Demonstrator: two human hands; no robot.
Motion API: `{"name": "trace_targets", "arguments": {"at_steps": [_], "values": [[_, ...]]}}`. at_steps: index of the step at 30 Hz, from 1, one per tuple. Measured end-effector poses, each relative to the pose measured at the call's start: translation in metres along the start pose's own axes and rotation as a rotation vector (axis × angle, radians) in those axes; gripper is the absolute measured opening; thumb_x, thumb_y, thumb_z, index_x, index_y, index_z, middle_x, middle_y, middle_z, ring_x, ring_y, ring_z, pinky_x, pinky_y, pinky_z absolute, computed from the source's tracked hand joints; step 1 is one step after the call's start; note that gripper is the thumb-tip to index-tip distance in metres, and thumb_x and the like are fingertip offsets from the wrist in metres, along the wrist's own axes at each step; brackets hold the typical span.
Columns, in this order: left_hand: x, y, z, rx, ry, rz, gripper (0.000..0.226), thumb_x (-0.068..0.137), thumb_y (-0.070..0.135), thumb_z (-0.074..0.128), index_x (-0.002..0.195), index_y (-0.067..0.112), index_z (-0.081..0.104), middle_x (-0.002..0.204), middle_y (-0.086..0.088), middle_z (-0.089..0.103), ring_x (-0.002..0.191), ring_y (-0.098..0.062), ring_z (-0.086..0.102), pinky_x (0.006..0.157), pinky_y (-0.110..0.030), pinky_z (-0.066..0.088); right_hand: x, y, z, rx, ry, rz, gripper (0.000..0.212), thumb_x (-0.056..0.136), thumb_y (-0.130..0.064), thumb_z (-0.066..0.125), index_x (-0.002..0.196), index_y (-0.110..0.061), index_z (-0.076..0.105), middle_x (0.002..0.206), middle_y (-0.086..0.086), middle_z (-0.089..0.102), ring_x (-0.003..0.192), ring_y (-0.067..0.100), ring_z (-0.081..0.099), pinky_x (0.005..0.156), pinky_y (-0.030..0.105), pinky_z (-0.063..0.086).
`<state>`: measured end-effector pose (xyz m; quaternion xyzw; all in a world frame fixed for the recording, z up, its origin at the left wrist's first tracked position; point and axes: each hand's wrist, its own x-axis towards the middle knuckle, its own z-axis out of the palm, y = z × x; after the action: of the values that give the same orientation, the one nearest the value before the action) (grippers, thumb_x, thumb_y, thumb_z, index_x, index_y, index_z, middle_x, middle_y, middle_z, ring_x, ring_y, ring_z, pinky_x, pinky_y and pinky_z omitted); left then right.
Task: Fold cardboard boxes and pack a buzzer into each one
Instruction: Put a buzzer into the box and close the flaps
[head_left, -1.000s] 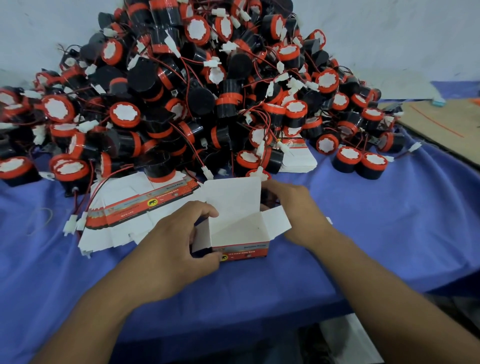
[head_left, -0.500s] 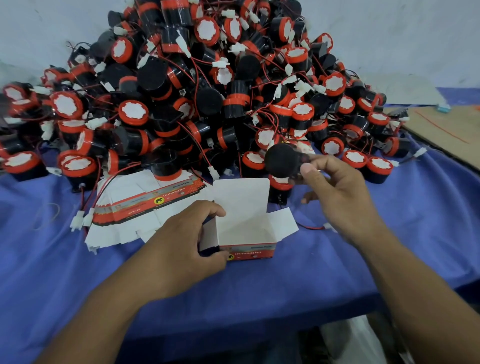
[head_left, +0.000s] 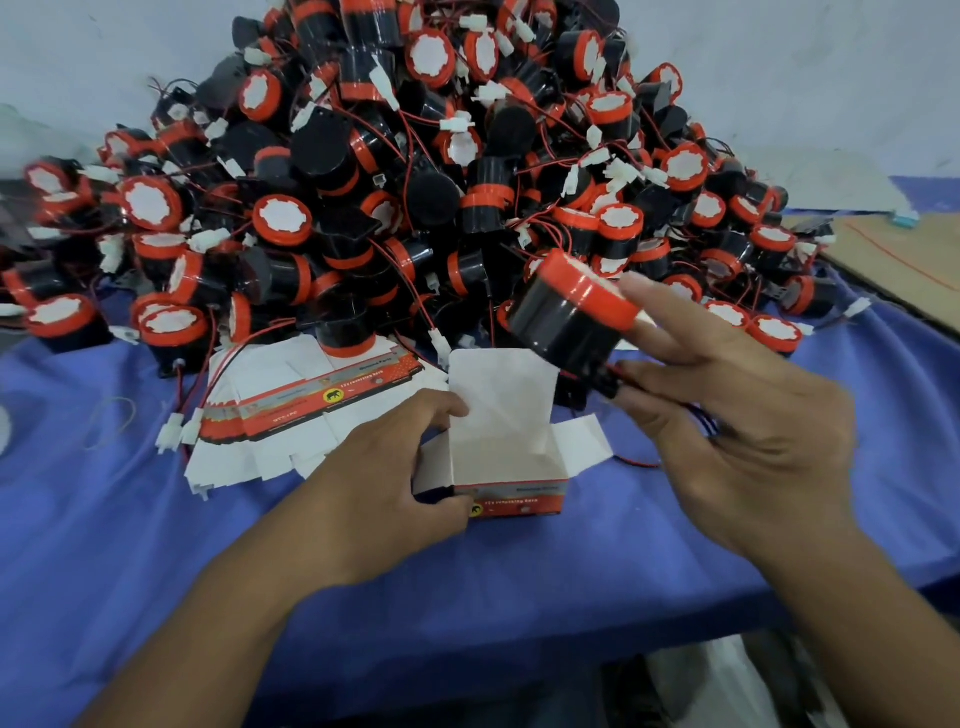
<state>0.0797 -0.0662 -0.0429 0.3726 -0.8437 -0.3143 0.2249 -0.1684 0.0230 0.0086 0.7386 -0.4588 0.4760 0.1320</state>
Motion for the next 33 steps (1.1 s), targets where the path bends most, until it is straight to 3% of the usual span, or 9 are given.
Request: {"name": "trace_targets", "arguments": {"at_steps": [3,7,11,14,18,20,23,27,33], "values": [[0.002,-0.002,0.000,0.011,-0.011,-0.001,0.056,0.070,0.050,0.069,0.117,0.056,0.040,0.110,0.034,0.054,0.093,0.008,0.057,0.064,-0.013,0.047,-0.001,-0.005,0.008,-0.031,-0.142,-0.135,0.010,0.091,-0.009,0.069,0.093,-0.010,0.079,0.138,-0.007,0.053,0.115,-0.001,0.063,0.093,0.009,0.048],[0.002,-0.003,-0.001,-0.016,-0.009,0.031,0.073,0.070,0.043,0.072,0.129,0.061,0.033,0.113,0.031,0.059,0.096,0.000,0.062,0.071,-0.023,0.054,-0.005,0.001,0.025,-0.087,-0.435,-0.194,0.020,0.073,0.017,0.078,0.088,0.005,0.077,0.133,0.009,0.062,0.092,0.028,0.076,0.062,0.040,0.062],[0.000,-0.002,-0.002,-0.031,-0.020,0.024,0.076,0.073,0.037,0.076,0.130,0.059,0.031,0.113,0.029,0.059,0.096,-0.004,0.063,0.077,-0.034,0.058,-0.003,0.002,0.029,-0.146,-0.644,-0.176,0.027,0.069,0.024,0.072,0.085,0.003,0.075,0.139,0.013,0.061,0.085,0.031,0.074,0.051,0.038,0.056],[-0.001,-0.001,-0.001,-0.046,-0.023,0.029,0.076,0.073,0.041,0.075,0.132,0.057,0.029,0.116,0.029,0.059,0.101,-0.004,0.063,0.083,-0.037,0.057,-0.001,-0.002,0.029,-0.148,-0.744,-0.108,0.031,0.071,0.021,0.067,0.088,-0.003,0.075,0.151,0.005,0.051,0.083,0.027,0.072,0.053,0.035,0.053],[0.000,-0.001,-0.001,-0.069,-0.027,0.034,0.080,0.075,0.040,0.074,0.137,0.055,0.025,0.119,0.028,0.059,0.101,-0.004,0.064,0.083,-0.036,0.057,-0.001,-0.004,0.027,-0.136,-0.783,-0.023,0.025,0.082,0.012,0.058,0.093,-0.003,0.074,0.160,0.001,0.039,0.106,0.030,0.067,0.081,0.044,0.057],[0.001,-0.001,-0.001,-0.074,-0.031,0.039,0.083,0.077,0.038,0.075,0.139,0.055,0.022,0.122,0.030,0.058,0.102,-0.002,0.063,0.084,-0.033,0.057,0.000,-0.006,0.026,-0.155,-0.772,0.026,0.024,0.085,0.010,0.058,0.096,-0.002,0.074,0.158,0.004,0.040,0.103,0.030,0.065,0.083,0.042,0.056],[0.001,-0.003,0.000,-0.059,-0.026,0.065,0.084,0.078,0.039,0.074,0.140,0.058,0.022,0.125,0.033,0.054,0.097,0.002,0.062,0.075,-0.017,0.053,0.001,-0.004,0.024,-0.175,-0.753,0.065,0.019,0.087,0.006,0.059,0.088,-0.003,0.075,0.135,0.010,0.053,0.089,0.019,0.058,0.071,0.028,0.048],[0.001,-0.003,0.001,-0.029,-0.019,0.101,0.083,0.080,0.038,0.073,0.140,0.062,0.022,0.130,0.039,0.047,0.110,0.011,0.053,0.082,-0.001,0.040,0.000,-0.001,0.023,-0.154,-0.755,0.147,0.024,0.091,0.001,0.054,0.078,-0.006,0.073,0.105,0.003,0.050,0.073,0.014,0.047,0.062,0.033,0.041],[0.002,-0.007,0.003,0.030,-0.012,0.131,0.082,0.082,0.037,0.074,0.142,0.063,0.024,0.137,0.034,0.044,0.124,0.011,0.043,0.086,-0.002,0.040,0.001,-0.003,0.023,-0.144,-0.776,0.223,0.026,0.092,-0.006,0.051,0.075,-0.009,0.070,0.097,0.000,0.048,0.079,0.013,0.048,0.067,0.031,0.042]]}}
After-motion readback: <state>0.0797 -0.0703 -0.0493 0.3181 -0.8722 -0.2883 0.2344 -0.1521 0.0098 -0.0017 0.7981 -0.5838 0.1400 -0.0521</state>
